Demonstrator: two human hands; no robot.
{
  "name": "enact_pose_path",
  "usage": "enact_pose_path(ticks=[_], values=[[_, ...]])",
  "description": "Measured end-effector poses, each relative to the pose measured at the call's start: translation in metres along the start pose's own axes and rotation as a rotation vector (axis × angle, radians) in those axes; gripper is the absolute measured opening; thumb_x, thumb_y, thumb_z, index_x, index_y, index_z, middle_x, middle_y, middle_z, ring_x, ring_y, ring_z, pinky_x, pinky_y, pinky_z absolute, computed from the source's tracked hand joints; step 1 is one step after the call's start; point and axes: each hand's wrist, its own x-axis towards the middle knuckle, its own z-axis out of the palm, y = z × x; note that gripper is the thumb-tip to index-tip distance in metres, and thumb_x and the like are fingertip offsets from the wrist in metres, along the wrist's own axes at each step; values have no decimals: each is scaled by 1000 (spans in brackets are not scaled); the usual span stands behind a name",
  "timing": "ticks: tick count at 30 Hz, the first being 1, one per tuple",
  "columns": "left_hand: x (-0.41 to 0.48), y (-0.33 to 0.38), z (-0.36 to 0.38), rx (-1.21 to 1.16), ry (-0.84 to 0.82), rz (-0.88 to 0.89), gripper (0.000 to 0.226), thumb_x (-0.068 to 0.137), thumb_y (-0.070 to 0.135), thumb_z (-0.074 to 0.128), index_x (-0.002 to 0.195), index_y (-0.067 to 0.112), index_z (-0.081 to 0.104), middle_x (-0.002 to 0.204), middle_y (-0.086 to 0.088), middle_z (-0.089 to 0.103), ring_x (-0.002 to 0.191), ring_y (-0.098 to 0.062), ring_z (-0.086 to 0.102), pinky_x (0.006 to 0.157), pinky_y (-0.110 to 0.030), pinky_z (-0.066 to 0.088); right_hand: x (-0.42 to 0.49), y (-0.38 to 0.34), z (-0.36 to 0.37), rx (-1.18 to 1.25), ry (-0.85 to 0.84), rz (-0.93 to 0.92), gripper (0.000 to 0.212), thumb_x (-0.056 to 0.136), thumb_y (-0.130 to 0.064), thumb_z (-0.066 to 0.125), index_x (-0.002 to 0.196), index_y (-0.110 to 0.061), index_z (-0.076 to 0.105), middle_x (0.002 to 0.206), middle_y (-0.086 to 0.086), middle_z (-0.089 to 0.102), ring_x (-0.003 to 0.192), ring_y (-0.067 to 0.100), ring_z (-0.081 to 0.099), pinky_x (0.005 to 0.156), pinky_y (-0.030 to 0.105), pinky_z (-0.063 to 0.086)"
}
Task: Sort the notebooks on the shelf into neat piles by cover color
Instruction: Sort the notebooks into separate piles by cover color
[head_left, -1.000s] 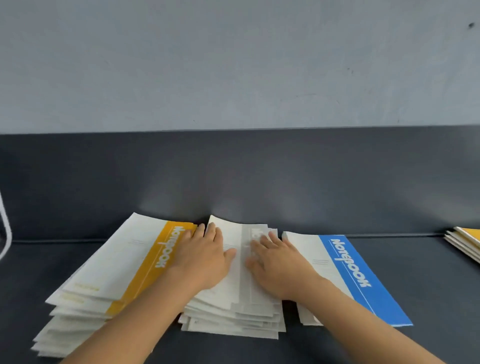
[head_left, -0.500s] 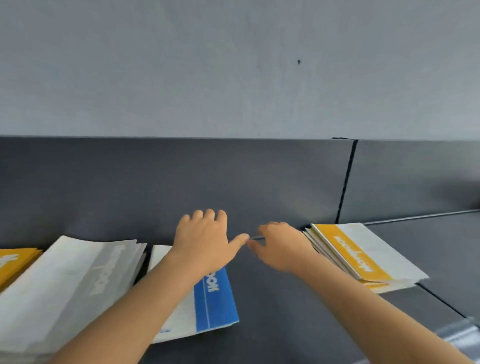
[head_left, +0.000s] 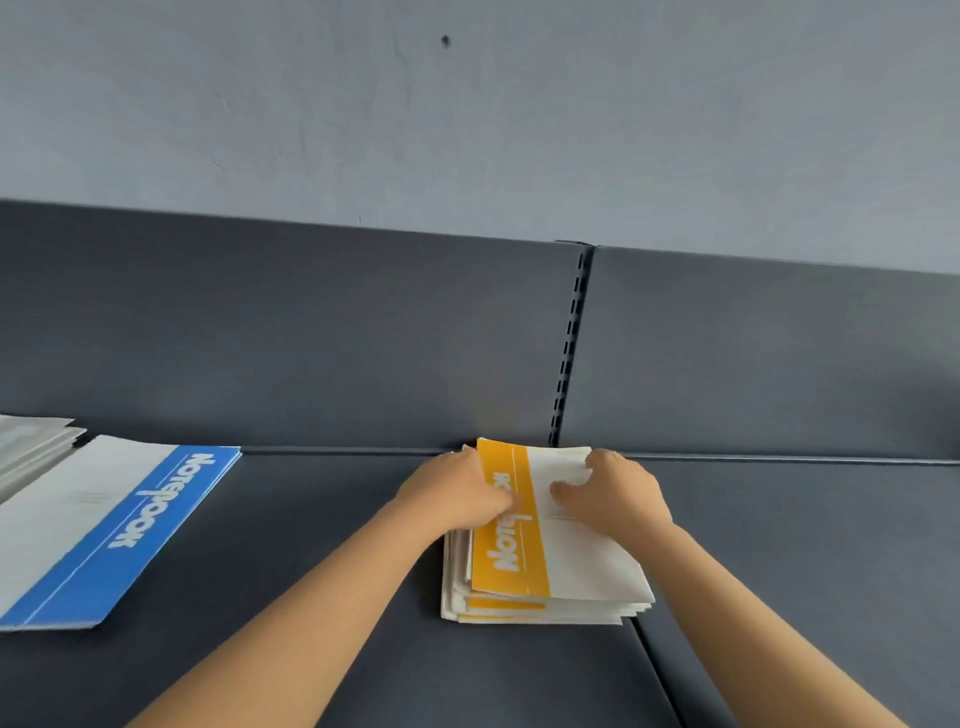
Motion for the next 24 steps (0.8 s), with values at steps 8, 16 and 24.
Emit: enact_pose_path(ticks=[8,16,24], values=[[-9,-13,2,12,224,-21,26,81,47,71,86,22,70,103,7,59,95,-13,60,77,-32,52,-2,-9,21,16,126,-152,43,93,-47,45,123,-16,49,109,1,63,93,23,56,66,27,37],[-13,-5,2,-481,175,146,41,86,13,68,120,29,51,115,9,60,96,-11,65,79,-27,57,2,-12,33,84,103,-211,36,96,-43,35,110,-14,52,109,4,60,92,24,57,82,35,47],[-10,-26,-22,-644,-1,286,30,92,17,65,120,28,64,100,1,76,94,-16,72,88,-32,56,-5,-10,18,175,197,-822,93,68,-83,39,147,-50,1,158,-11,-18,140,8,-31,110,43,-27]])
